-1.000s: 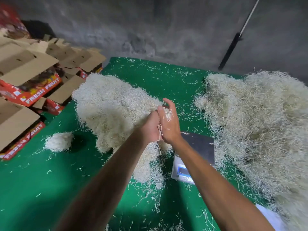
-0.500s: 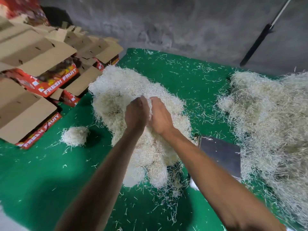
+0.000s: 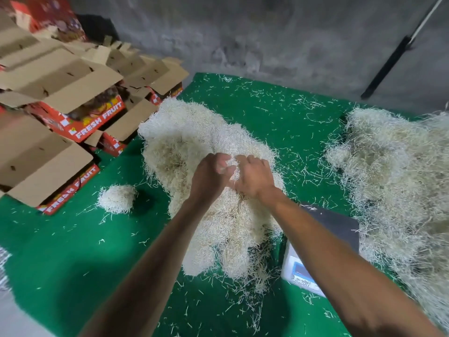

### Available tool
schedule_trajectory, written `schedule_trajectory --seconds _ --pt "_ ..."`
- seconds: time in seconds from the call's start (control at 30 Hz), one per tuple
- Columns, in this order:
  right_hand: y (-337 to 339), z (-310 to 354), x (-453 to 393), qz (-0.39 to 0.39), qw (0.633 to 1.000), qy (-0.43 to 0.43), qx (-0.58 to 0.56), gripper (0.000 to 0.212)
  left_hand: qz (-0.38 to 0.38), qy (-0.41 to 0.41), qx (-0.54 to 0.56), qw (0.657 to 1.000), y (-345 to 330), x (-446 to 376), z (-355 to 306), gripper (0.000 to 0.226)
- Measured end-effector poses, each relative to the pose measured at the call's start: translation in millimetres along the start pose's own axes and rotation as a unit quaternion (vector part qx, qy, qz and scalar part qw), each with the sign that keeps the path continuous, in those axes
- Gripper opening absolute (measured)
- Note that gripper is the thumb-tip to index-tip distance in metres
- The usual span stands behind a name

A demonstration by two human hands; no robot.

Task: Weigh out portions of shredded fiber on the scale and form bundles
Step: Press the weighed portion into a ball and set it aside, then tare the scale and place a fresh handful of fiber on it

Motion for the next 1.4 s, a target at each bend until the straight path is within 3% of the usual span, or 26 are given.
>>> schedule_trajectory --seconds 0.13,0.23,0.57,0.77,0.87,0.93,1.03,1.13,1.17,1.23,1.27,1.33,1.4 --pt "15.2 -34.5 39.4 -0.067 0.991 -0.016 -0.111 0.077 0.044 -0.013 0.051 0.998 -34.2 13.5 -34.1 0.023" --pt "18.7 -74.9 67.4 -0.073 0.991 -0.041 -0.108 0.083 0.086 0.013 0.094 0.992 -66.5 27.1 -51.8 0.027" --pt "-1.2 -205.4 164.9 -0.047 0.985 -0.149 -0.068 0.077 0.222 -0.027 0.017 0.975 -221.0 66.0 -97.6 0.039" --pt "-35.8 -299.0 207.7 -0.019 0.968 -0.24 -0.077 0.093 0.28 -0.033 0.025 0.959 -305.1 78.5 -111.7 0.049" --pt "-65.8 -337.8 222.0 0.045 0.963 -0.261 -0.041 0.105 0.32 -0.036 0.018 0.946 -341.5 80.6 -112.0 0.059" --pt "-93.4 -354.5 231.1 0.124 0.958 -0.258 -0.015 0.107 0.39 -0.058 -0.05 0.918 -366.2 83.5 -108.0 0.076" --pt "-131.1 -358.6 247.4 0.173 0.949 -0.264 -0.014 0.095 0.486 -0.165 -0.272 0.814 -400.3 90.2 -98.4 0.109" --pt "-149.4 -347.5 266.4 0.064 0.956 -0.287 -0.011 0.066 0.532 -0.205 -0.4 0.718 -428.1 97.8 -95.5 0.128" --pt "-153.3 -342.5 272.1 0.023 0.954 -0.298 -0.023 0.056 0.536 -0.208 -0.429 0.697 -435.2 102.4 -98.2 0.124" --pt "-155.2 -330.5 281.1 -0.03 0.938 -0.335 -0.08 0.055 0.544 -0.207 -0.455 0.674 -446.6 116.6 -106.4 0.098" --pt "-152.8 -325.9 284.4 -0.05 0.92 -0.362 -0.142 0.057 0.552 -0.193 -0.432 0.687 -451.3 125.3 -109.7 0.085" --pt "-143.1 -323.1 292.2 -0.098 0.851 -0.423 -0.296 0.061 0.561 -0.11 -0.308 0.76 -456.4 140.7 -116.9 0.073" --pt "-134.3 -328.6 303.8 -0.13 0.775 -0.474 -0.397 0.061 0.528 0.048 -0.13 0.838 -457.1 152.5 -122.9 0.063"
Point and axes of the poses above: each hand's wrist, its own x-axis away from the middle knuckle, its own y-axis out of the back of the hand, z = x × y, the point moved 1 cm from there along -x, towards the middle knuckle, and after that the axes turned 13 degrees about x, right-handed, at the moved point
